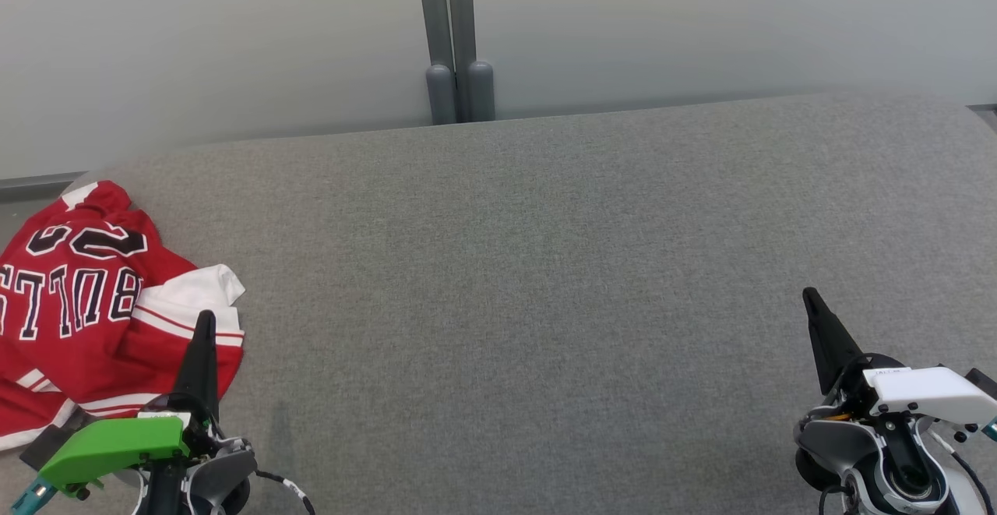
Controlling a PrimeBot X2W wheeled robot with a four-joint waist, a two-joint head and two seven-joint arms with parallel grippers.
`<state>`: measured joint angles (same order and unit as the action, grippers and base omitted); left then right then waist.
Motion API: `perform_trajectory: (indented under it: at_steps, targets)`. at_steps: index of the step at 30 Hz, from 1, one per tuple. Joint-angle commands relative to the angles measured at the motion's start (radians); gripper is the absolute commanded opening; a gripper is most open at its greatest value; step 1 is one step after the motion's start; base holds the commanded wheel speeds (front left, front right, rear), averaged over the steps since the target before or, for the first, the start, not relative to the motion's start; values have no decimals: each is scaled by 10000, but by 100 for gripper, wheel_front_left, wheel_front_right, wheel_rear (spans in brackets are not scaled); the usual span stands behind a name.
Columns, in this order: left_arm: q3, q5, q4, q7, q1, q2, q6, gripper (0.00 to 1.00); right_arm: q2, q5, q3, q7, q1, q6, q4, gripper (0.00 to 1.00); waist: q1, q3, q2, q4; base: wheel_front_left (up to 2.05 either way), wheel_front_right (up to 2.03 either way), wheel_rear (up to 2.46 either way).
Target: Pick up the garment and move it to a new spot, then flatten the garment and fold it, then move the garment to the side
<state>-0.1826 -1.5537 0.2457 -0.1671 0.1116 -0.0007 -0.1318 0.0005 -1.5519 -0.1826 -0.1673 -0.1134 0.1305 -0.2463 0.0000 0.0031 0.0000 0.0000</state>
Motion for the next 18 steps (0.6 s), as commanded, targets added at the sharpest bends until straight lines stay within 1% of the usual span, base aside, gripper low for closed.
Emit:
perform_trajectory:
  at_steps: [1,5,6,10,18]
  targets:
    - [-11,69,-12,-38,148,67,-6,0,-40,-16,-7,-26,-115,31,21,0,0,0,0,0,0,0,0]
    - [-8,69,-12,-38,148,67,-6,0,-40,-16,-7,-26,-115,31,21,0,0,0,0,0,0,0,0]
    - [3,1,-1,2,0,0,0,100,0,0,1,1,0,0,0,100,0,0,0,0,0,0,0]
    - [44,3,235,60,-224,-79,0,100,60,9,48,47,225,-4,-227,100,0,0,0,1,0,0,0]
    - [422,165,104,524,-310,-67,8,100,39,297,467,513,326,-2,-60,100,0,-5,0,15,0,0,0]
